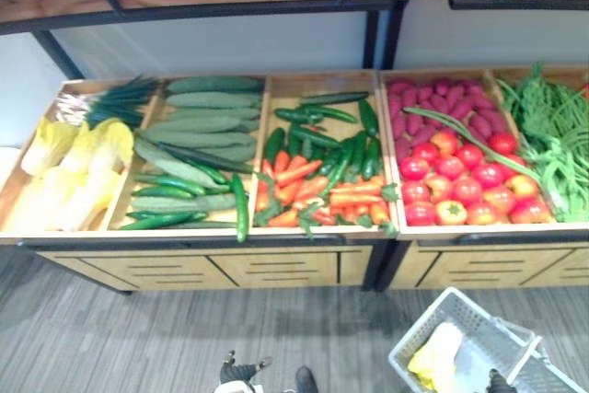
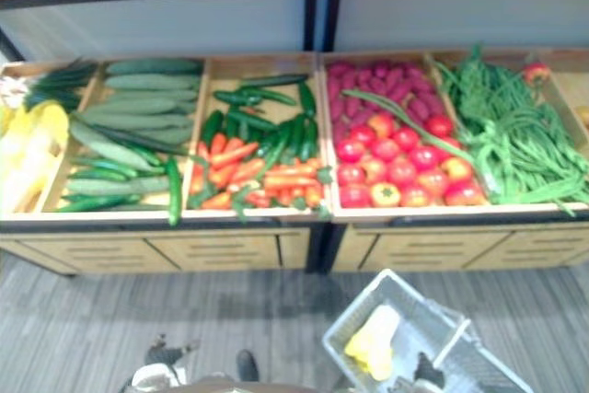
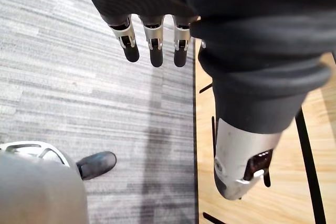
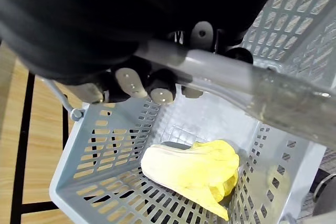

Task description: Pick vegetable in the basket

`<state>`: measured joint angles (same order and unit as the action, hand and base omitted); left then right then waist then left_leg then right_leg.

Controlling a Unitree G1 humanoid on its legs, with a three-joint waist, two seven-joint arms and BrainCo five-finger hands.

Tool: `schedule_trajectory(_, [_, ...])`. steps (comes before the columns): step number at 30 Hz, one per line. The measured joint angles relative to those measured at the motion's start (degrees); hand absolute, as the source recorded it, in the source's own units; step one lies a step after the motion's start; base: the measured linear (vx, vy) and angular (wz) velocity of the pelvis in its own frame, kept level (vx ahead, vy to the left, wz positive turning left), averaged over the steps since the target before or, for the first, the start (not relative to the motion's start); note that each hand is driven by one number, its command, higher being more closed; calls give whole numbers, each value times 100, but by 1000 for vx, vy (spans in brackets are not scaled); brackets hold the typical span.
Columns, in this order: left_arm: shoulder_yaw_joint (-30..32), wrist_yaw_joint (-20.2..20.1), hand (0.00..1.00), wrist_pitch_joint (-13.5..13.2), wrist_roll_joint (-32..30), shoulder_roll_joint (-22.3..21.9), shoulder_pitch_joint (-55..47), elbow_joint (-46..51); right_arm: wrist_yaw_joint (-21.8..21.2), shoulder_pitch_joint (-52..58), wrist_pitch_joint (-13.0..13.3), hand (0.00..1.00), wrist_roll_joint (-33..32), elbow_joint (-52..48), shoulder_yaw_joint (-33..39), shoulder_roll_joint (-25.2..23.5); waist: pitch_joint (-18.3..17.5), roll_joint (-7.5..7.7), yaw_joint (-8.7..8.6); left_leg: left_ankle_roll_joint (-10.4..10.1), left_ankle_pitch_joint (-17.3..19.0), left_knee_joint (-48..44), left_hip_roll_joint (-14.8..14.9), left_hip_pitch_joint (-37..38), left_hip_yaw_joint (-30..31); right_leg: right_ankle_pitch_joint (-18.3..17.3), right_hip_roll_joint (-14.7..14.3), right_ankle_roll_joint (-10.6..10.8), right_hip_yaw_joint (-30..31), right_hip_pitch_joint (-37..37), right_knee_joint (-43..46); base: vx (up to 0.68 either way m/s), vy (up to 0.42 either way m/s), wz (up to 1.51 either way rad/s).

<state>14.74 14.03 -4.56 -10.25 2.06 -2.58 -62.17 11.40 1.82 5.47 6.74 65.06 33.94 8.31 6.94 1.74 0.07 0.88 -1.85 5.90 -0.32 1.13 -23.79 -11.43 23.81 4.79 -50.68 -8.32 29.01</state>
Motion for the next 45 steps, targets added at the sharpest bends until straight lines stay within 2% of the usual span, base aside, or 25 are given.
schedule_trajectory(1, [-128,-47,0,2,-9,76,1,1,5,1,4,100,2,-16,0,68,11,14,0,37,27,-4,-42,105,162,263,241,-516,569,300,760,197,200,53])
schedule_trajectory(2, [-261,-71,0,10,-16,123,6,8,13,2,19,100,1,-121,-22,55,70,-85,-26,85,47,-41,-20,212,372,456,182,-589,1430,702,1372,216,179,62])
schedule_trajectory(3, [-320,-75,0,10,-29,214,4,20,12,7,28,100,2,-147,-46,30,95,-46,-52,117,65,-40,16,236,466,327,-10,-442,1880,861,1494,247,104,76])
schedule_trajectory(4, [-319,-79,0,15,-133,346,-18,0,5,4,46,100,8,-146,-108,-94,125,65,-79,150,62,-40,86,261,655,43,-405,-236,2581,1123,1497,222,37,66])
schedule_trajectory(5, [-312,-79,0,15,-133,402,-38,-9,4,2,60,100,9,-144,-129,-175,157,110,-73,181,41,-40,112,296,723,-73,-566,-200,2784,1207,1433,252,11,75])
schedule_trajectory(6, [-240,-78,0,15,-130,438,-91,-41,-8,10,85,100,10,-128,-127,-281,174,148,-60,126,19,-42,156,329,864,-183,-768,-169,3025,1326,1157,242,-7,68])
schedule_trajectory(8, [-26,-73,0,17,-121,373,-133,-60,7,0,95,100,-56,-129,-24,-386,186,108,-43,52,69,-43,209,393,1085,-177,-928,-139,3378,1427,474,193,-51,63])
schedule_trajectory(10, [328,-63,0,11,-115,257,-157,-46,80,172,83,100,-149,-118,222,-480,186,89,-1,-106,229,-251,281,320,1358,-51,-1038,50,3905,1434,-574,167,-124,59])
schedule_trajectory(11, [417,-63,0,11,-115,242,-159,-45,80,252,64,100,-225,-111,231,-492,183,92,8,-156,295,-361,307,286,1397,4,-1051,74,4005,1409,-796,179,-196,39])
schedule_trajectory(12, [642,-68,0,11,-115,203,-207,-35,62,427,75,100,-234,-138,180,-535,140,137,16,-273,397,-530,344,197,1456,150,-1034,198,4073,1383,-1193,151,-241,25])
schedule_trajectory(13, [837,-76,0,11,-116,208,-244,15,58,522,75,100,-243,-149,165,-630,54,274,9,-402,508,-583,340,152,1471,652,-965,201,4051,1334,-1498,184,-311,20])
schedule_trajectory(14, [936,-78,0,10,-115,212,-252,32,58,583,65,100,-245,-130,165,-680,8,354,18,-475,588,-589,354,153,1428,626,-941,389,4008,1276,-1582,155,-334,11])
schedule_trajectory(15, [1078,-81,0,9,-117,158,-287,32,58,611,17,100,-246,-116,166,-705,-54,261,30,-511,631,-587,596,203,1188,616,-1120,351,3941,1205,-1682,185,-341,-1])
schedule_trajectory(16, [1285,-98,0,-13,-110,24,-330,69,57,648,8,100,-251,-133,166,-658,-119,166,13,-641,551,-519,894,273,698,572,-1290,268,3831,1199,-1769,260,-370,-7])
schedule_trajectory(17, [1429,-137,0,-33,-106,-155,-330,69,53,699,-21,100,-260,-125,167,-545,-199,-48,15,-855,349,-368,1083,379,533,576,-1469,232,3789,1172,-1807,218,-263,-6])
schedule_trajectory(19, [1608,-195,0,-32,-105,-335,-371,67,52,777,-44,100,-291,-124,181,-450,-235,-233,21,-956,236,-148,1192,588,492,540,-1620,161,3765,1051,-1838,162,-164,-7])
schedule_trajectory(22, [1743,-217,0,-35,-106,-405,-409,74,-3,887,-51,100,-310,-129,228,-491,-268,-261,19,-973,221,-69,1227,731,356,527,-1734,138,3791,911,-1954,83,-64,-13])
schedule_trajectory(26, [1720,-320,0,-35,-107,-376,-496,167,-50,914,-40,100,-335,-159,403,-651,-347,-142,22,-973,221,-50,1192,739,224,590,-1723,115,3877,902,-2126,8,6,-12])
schedule_trajectory(30, [1707,-319,0,-34,-114,-335,-554,226,-58,911,-17,100,-345,-192,399,-713,-389,-90,41,-974,223,-33,1168,767,81,685,-1747,118,4005,908,-2237,-13,8,-16])
schedule_trajectory(35, [1447,-301,0,-32,-130,-300,-570,255,-61,946,-27,100,-348,-242,400,-697,-410,-142,34,-975,224,-12,1153,799,23,718,-1751,125,4052,894,-2290,-5,2,-7])
schedule_trajectory(37, [1141,-266,0,-29,-136,-238,-564,339,-60,942,-43,100,-347,-286,397,-686,-410,-174,36,-976,225,-12,1156,806,-34,718,-1765,125,4097,912,-2296,8,-4,-9])
schedule_trajectory(39, [662,-165,0,-27,-158,-210,-599,637,-55,939,-65,100,-346,-334,391,-676,-408,-204,37,-976,225,-11,1152,805,-40,720,-1763,128,4104,915,-2302,4,-1,-2])
schedule_trajectory(40, [244,-25,0,-40,-236,-205,-642,1160,-43,936,-67,100,-346,-347,378,-675,-415,-215,47,-976,225,-11,1150,803,-37,720,-1759,128,4100,914,-2301,0,0,0])
schedule_trajectory(41, [93,57,0,-66,-278,-195,-648,1389,-35,933,-64,100,-346,-350,367,-676,-415,-216,53,-976,225,-11,1150,801,-33,720,-1759,128,4096,914,-2301,0,0,0])
schedule_trajectory(45, [-401,758,0,-432,-1058,-4,-666,2734,89,970,9,100,-461,-356,145,-663,-431,-241,75,-976,225,-13,1150,801,-31,720,-1757,128,4087,909,-2300,0,0,0])
